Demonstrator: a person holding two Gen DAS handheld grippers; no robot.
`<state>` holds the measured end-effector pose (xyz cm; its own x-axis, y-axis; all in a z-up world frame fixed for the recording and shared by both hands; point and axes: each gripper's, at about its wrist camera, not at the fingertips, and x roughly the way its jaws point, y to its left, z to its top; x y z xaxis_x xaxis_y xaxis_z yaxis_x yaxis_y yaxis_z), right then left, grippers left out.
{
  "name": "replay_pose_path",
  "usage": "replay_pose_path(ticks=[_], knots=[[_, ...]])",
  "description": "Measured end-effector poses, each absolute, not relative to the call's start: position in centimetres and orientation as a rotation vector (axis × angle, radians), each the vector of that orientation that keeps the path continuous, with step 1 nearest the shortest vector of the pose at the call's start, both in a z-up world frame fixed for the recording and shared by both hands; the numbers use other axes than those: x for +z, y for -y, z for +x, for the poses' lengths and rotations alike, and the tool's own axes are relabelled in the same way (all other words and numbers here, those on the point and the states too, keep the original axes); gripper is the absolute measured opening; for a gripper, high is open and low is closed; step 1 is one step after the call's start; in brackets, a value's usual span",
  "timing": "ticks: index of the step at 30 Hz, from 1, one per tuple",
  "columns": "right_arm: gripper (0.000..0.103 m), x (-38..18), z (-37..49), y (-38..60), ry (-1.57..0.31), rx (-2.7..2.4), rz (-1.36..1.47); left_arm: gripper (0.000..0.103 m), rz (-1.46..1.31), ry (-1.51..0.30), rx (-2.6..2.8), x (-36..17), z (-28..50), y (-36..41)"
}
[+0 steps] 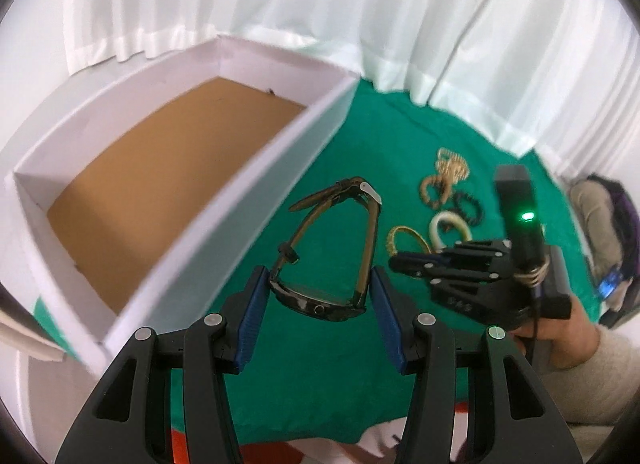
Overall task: Organize jewelry
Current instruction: 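Drop the watch into the white box while the right tool drops the gold bangle in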
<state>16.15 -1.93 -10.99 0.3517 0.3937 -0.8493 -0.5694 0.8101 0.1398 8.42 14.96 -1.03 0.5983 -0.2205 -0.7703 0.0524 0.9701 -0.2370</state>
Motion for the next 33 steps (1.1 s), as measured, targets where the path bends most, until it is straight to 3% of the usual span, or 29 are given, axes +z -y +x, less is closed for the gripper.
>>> replay_pose_path(ticks=[5,9,13,18,20,21,22,24,33], knots=[[0.005,-3.0,15.0,0.1,-0.893,0.738,-0.108,0.053,-0.239,-0.848,-0.091,2.6,8.1,-19.1],[0.005,1.8,16.7,-5.8,-0.812,0.852,-0.087,0.053,-0.228,-0.848,0.037,2.4,9.7,-22.6],[0.005,2.1,19.4,-11.6,-0.81,0.896,-0.1,0.053,-0.217,-0.909,0.136,-0.7,12.7,-25.2],[0.008,-2.2,22.6,-16.9,-0.915,0.859,-0.162,0.054,-0.199,-0.991,0.189,-4.4,14.6,-26.6],[0.033,-3.9,23.2,-17.7,-0.963,0.795,-0.183,0.057,-0.2,-1.016,0.202,-5.3,15.0,-26.8],[0.051,-4.8,23.8,-17.5,-0.98,0.777,-0.18,0.065,-0.202,-1.022,0.205,-5.5,15.0,-26.8],[0.054,-5.7,25.1,-17.4,-0.987,0.759,-0.175,0.075,-0.202,-1.032,0.213,-5.8,15.3,-26.9],[0.054,-6.8,25.1,-17.1,-0.998,0.739,-0.189,0.085,-0.197,-1.053,0.225,-6.1,15.3,-26.7],[0.054,-7.1,24.9,-17.3,-0.954,0.72,-0.302,0.095,-0.104,-1.121,0.249,-7.9,14.9,-25.9]])
